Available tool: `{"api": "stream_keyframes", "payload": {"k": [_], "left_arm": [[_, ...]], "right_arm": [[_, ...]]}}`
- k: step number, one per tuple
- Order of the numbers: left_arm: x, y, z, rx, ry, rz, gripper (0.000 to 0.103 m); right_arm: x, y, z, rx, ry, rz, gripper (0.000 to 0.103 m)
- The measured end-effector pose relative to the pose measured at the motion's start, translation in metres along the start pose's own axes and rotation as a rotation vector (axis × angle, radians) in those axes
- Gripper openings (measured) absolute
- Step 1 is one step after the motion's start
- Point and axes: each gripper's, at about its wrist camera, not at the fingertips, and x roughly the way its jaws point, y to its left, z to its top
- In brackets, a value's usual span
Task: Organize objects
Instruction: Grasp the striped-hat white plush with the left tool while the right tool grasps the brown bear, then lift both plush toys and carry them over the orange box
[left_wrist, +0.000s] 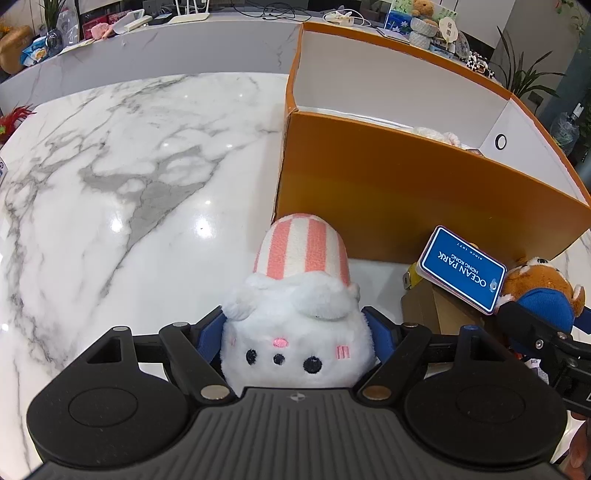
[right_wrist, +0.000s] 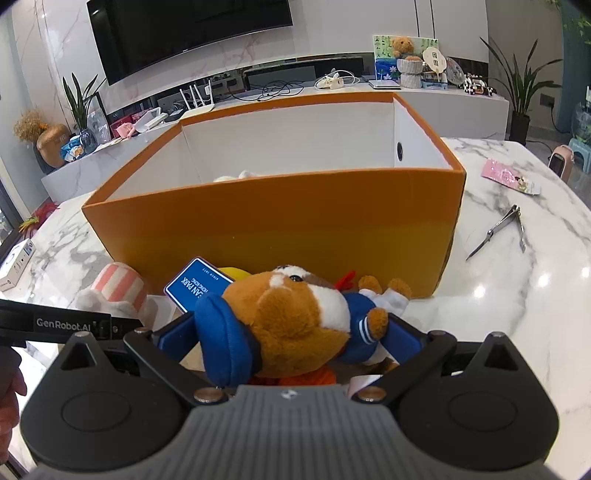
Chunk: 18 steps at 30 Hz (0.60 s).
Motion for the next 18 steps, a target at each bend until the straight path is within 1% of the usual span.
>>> {"api": "stream_keyframes", "payload": {"k": [6, 11, 14, 18], "left_arm": [[0.001, 0.001, 0.0, -0.014, 0.008, -0.003, 0.091], [0.001, 0.003, 0.001, -0.024, 0.013, -0.01, 0.091], [0.001, 0.004, 0.001, -0.028, 0.009, -0.015, 0.089], [0.0, 0.007, 0.001, -0.045, 0.017, -0.024, 0.086]], "right_arm": [[0.001, -0.002, 0.0, 0.004, -0.001, 0.01, 0.101], [-0.003, -0.005, 0.002, 0.01, -0.016, 0.024, 0.09], [-0.006, -0.007, 0.003, 0.012, -0.022, 0.032, 0.086], [-0.008, -0.012, 0.004, 0.026, -0.027, 0.039, 0.085]]}}
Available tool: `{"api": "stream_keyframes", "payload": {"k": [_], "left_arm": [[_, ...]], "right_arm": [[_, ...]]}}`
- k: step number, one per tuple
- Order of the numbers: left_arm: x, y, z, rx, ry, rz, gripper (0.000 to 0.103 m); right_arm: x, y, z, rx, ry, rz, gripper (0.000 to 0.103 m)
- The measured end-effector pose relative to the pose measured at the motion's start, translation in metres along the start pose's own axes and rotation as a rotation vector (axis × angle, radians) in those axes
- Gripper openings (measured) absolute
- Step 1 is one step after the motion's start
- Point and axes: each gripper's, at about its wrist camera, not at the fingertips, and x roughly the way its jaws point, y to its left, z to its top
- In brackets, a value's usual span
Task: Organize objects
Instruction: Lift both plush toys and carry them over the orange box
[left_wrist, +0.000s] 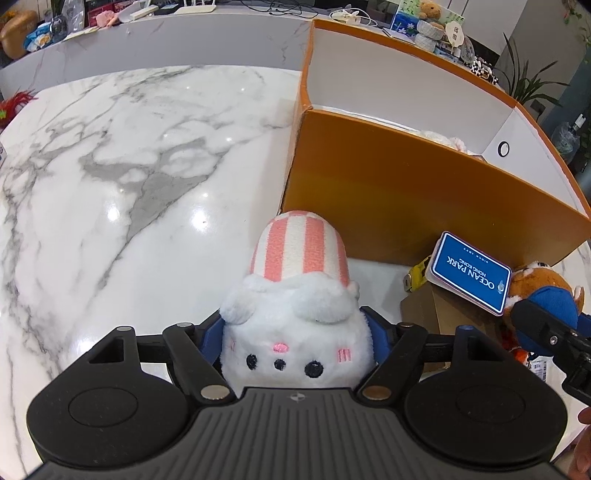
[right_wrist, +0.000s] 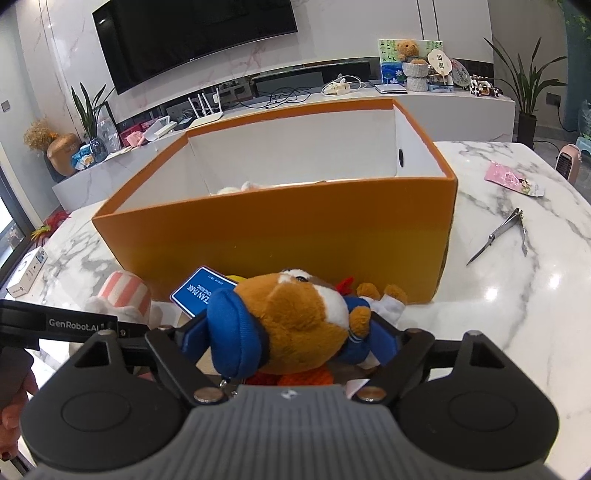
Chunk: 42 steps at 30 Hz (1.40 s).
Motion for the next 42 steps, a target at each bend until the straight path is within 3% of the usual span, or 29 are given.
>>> {"api": "stream_keyframes", "payload": {"k": [42], "left_arm": [[-0.025, -0.007, -0.004, 0.061, -0.054, 0.039, 0.084]], "right_arm": [[-0.01, 0.0, 0.0, -0.013, -0.013, -0.006, 0.085]]}}
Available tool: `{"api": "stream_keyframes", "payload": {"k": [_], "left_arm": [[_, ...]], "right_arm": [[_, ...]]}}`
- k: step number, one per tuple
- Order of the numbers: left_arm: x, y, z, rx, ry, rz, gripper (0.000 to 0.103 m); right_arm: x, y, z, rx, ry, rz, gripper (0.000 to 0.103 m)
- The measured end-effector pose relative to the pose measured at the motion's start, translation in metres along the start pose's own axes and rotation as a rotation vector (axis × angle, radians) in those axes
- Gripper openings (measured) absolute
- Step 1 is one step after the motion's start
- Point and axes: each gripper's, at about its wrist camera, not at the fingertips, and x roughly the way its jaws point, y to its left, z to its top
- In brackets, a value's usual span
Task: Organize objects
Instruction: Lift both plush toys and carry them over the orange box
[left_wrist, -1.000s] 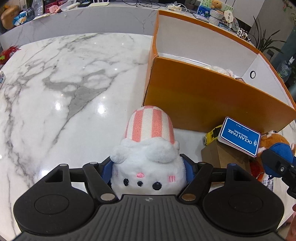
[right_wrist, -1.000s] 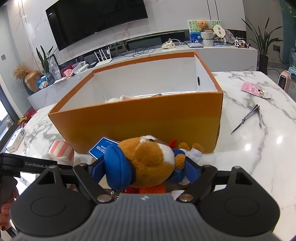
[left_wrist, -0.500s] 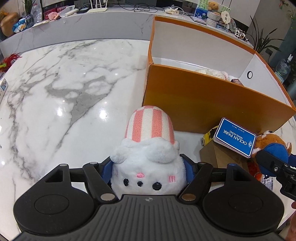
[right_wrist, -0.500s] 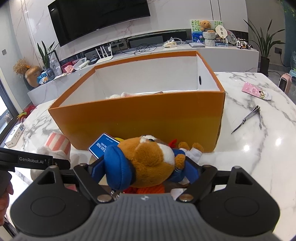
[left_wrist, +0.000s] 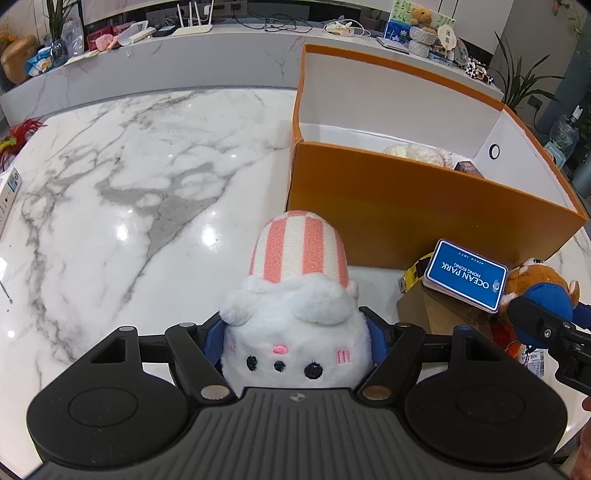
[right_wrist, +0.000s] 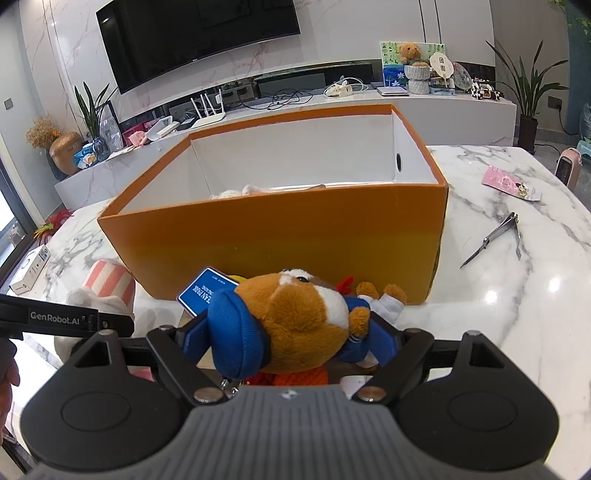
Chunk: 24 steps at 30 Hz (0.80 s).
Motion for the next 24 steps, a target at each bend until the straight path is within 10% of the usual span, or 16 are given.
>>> {"api": "stream_keyframes", "payload": {"k": [24], "left_arm": [[-0.05, -0.009, -0.006, 0.026, -0.102, -0.022, 0.084]], "right_arm": [[-0.061, 0.008, 0.005, -0.048, -0.08, 0.041, 0.081]]}}
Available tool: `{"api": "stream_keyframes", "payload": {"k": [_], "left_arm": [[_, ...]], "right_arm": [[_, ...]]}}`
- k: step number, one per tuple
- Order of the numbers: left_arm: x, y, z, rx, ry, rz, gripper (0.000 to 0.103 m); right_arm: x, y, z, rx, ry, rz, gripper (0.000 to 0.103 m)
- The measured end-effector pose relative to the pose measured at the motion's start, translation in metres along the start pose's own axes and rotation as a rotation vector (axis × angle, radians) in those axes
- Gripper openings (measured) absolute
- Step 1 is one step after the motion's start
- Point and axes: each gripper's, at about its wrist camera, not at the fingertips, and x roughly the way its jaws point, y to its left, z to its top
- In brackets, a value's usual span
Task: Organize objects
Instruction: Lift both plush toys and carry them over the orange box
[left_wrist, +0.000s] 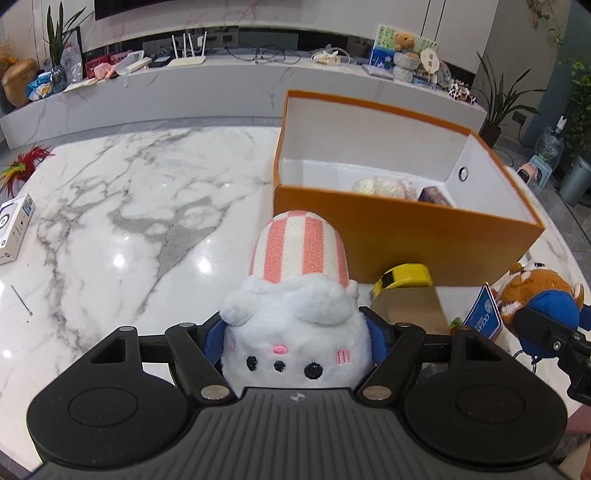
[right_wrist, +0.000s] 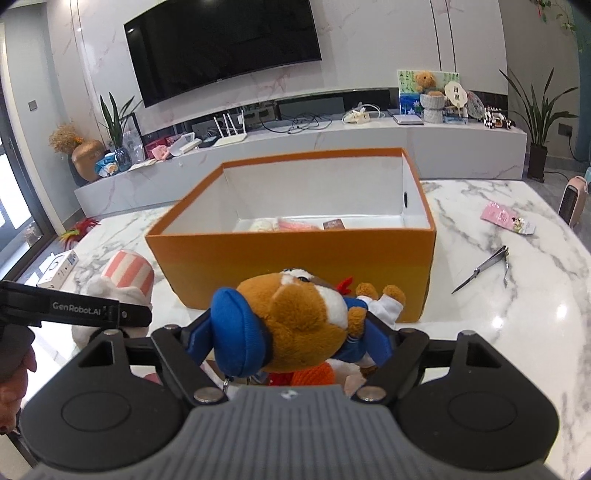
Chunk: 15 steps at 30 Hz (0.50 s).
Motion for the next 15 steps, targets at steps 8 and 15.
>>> {"api": "stream_keyframes", "payload": {"k": [8, 15], "left_arm": [[-0.058, -0.024, 0.043, 0.007, -0.181, -0.05, 0.084], [-0.033, -0.05, 0.13, 0.042, -0.269, -0.047, 0.084]], "right_arm": [[-0.052, 0.003, 0.04, 0.012, -0.182, 0.035, 0.081], [-0.011, -0.009, 0.128, 0.016, -0.214, -0.047, 0.081]]}}
